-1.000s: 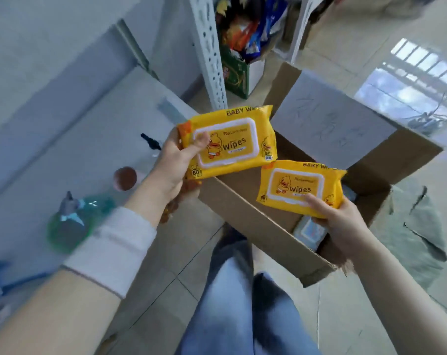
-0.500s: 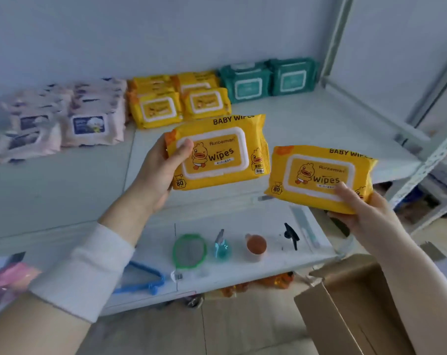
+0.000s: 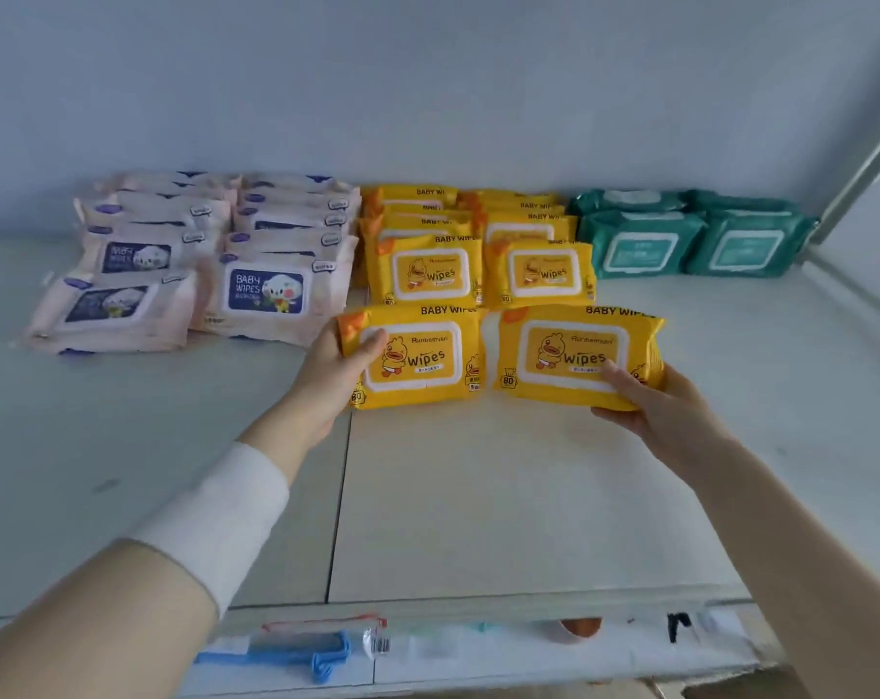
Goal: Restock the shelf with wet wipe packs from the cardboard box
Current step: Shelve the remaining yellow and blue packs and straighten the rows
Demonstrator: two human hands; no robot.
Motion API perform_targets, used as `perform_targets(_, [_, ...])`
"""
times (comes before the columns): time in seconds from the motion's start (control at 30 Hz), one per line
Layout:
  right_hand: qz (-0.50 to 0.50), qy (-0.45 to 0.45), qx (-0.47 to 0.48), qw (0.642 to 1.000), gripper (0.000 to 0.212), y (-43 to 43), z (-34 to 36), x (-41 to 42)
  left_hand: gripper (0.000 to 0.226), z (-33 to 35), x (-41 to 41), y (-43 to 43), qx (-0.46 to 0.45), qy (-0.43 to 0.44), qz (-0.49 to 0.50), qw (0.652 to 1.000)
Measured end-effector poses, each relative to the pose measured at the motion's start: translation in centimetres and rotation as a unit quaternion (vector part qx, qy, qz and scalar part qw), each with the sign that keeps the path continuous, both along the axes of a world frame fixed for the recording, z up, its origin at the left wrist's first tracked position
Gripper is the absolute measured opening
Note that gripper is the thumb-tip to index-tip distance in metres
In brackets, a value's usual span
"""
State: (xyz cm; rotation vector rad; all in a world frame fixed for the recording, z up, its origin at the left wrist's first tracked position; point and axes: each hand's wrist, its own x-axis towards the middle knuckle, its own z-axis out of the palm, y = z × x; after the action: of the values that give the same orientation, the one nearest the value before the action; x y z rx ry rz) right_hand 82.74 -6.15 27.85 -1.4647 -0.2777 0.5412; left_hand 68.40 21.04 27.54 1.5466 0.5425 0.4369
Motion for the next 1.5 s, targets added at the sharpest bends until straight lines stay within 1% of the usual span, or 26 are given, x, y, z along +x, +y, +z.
perform_targets(0.03, [0.005, -0.003, -0.013, 1.000, 0.087, 1.1, 0.0, 1.6, 0.026, -0.3, 1.3, 0.6, 0.007, 0.008, -0.003, 1.000])
perform_targets(0.1, [-0.015, -0.013, -0.045, 0.999, 0.060, 3.1, -0.5, 4.7, 0.027, -0.6, 3.5, 1.5, 0.048, 0.017, 0.002, 0.999])
perform_targets(0.13, [-0.048, -0.032, -0.076, 0.995, 0.049, 4.1, -0.8, 6.2, 0.036, -0.6, 4.6, 1.9, 0.082, 0.020, 0.008, 0.996])
perform_targets(0.17, [-0.081, -0.063, -0.121, 0.987, 0.045, 4.8, -1.2, 7.4, 0.049, -0.8, 5.5, 2.4, 0.114, 0.027, 0.017, 0.993])
perform_targets(0.2, [-0.104, -0.103, -0.176, 0.973, 0.044, 5.3, -1.6, 8.4, 0.060, -0.8, 6.3, 2.6, 0.142, 0.032, 0.030, 0.989])
perform_targets(0.23, [-0.119, -0.142, -0.229, 0.955, 0.044, 5.7, -2.0, 9.2, 0.063, -0.8, 7.0, 2.8, 0.169, 0.041, 0.049, 0.984])
perform_targets(0.27, [-0.128, -0.174, -0.270, 0.938, 0.044, 5.9, -2.3, 9.7, 0.062, -0.8, 7.4, 2.9, 0.198, 0.052, 0.071, 0.976])
perform_targets(0.33, [-0.134, -0.218, -0.324, 0.911, 0.048, 6.0, -2.6, 10.3, 0.068, -1.0, 7.9, 3.1, 0.253, 0.058, 0.107, 0.960])
perform_targets(0.4, [-0.134, -0.243, -0.357, 0.892, 0.057, 6.1, -2.4, 10.4, 0.077, -1.0, 8.1, 2.9, 0.314, 0.045, 0.122, 0.941])
perform_targets(0.43, [-0.136, -0.244, -0.363, 0.889, 0.066, 6.2, -2.3, 10.2, 0.077, -1.0, 8.2, 2.7, 0.366, 0.054, 0.124, 0.921])
perform_targets(0.5, [-0.146, -0.242, -0.375, 0.883, 0.083, 6.6, -1.9, 9.4, 0.063, -0.9, 8.4, 2.2, 0.494, 0.087, 0.117, 0.857])
perform_targets(0.57, [-0.140, -0.276, -0.421, 0.853, 0.090, 6.7, -1.4, 8.3, 0.052, -0.4, 8.6, 1.4, 0.589, 0.114, 0.077, 0.796])
perform_targets(0.67, [-0.098, -0.350, -0.523, 0.771, 0.085, 5.6, -0.7, 6.0, 0.053, 0.8, 8.8, -0.9, 0.668, 0.165, -0.042, 0.724])
perform_targets(0.77, [-0.054, -0.406, -0.604, 0.683, 0.076, 2.6, -0.2, 2.9, 0.059, 2.1, 8.6, -4.9, 0.740, 0.198, -0.128, 0.630])
perform_targets(0.8, [-0.041, -0.416, -0.626, 0.658, 0.074, 1.3, -0.1, 1.7, 0.061, 2.5, 8.3, -6.6, 0.753, 0.207, -0.153, 0.605])
perform_targets(0.83, [-0.028, -0.422, -0.644, 0.637, 0.073, -0.3, 0.0, 0.5, 0.063, 2.9, 8.1, -8.5, 0.762, 0.214, -0.175, 0.586])
perform_targets(0.9, [-0.008, -0.416, -0.677, 0.607, 0.072, -4.1, 0.5, -2.0, 0.062, 3.8, 7.4, -12.7, 0.772, 0.212, -0.210, 0.561])
perform_targets(1.0, [0.006, -0.397, -0.707, 0.585, 0.070, -11.0, 1.2, -5.7, 0.054, 4.3, 6.2, -20.1, 0.775, 0.181, -0.253, 0.550])
perform_targets(1.13, [0.016, -0.356, -0.745, 0.564, 0.067, -22.6, 1.5, -10.9, 0.053, 3.6, 3.3, -32.0, 0.770, 0.148, -0.319, 0.533])
perform_targets(1.17, [0.016, -0.343, -0.753, 0.562, 0.067, -25.7, 1.2, -12.3, 0.053, 3.1, 2.3, -35.1, 0.765, 0.141, -0.335, 0.531])
perform_targets(1.2, [0.019, -0.331, -0.759, 0.560, 0.067, -28.9, 0.9, -13.9, 0.054, 2.4, 1.4, -38.2, 0.754, 0.137, -0.353, 0.537])
perform_targets(1.27, [0.026, -0.309, -0.767, 0.562, 0.066, -35.3, -0.3, -17.0, 0.054, 0.4, -0.7, -44.5, 0.713, 0.143, -0.396, 0.560])
perform_targets(1.33, [0.026, -0.272, -0.774, 0.571, 0.065, -41.8, -2.3, -20.5, 0.055, -2.2, -3.0, -50.7, 0.674, 0.160, -0.442, 0.570])
perform_targets(1.4, [0.038, -0.216, -0.788, 0.575, 0.067, -47.9, -4.7, -23.9, 0.057, -5.2, -5.6, -56.2, 0.653, 0.171, -0.475, 0.565])
perform_targets(1.5, [0.060, -0.132, -0.810, 0.568, 0.071, -55.2, -8.2, -26.9, 0.061, -9.4, -8.6, -62.1, 0.636, 0.187, -0.519, 0.539])
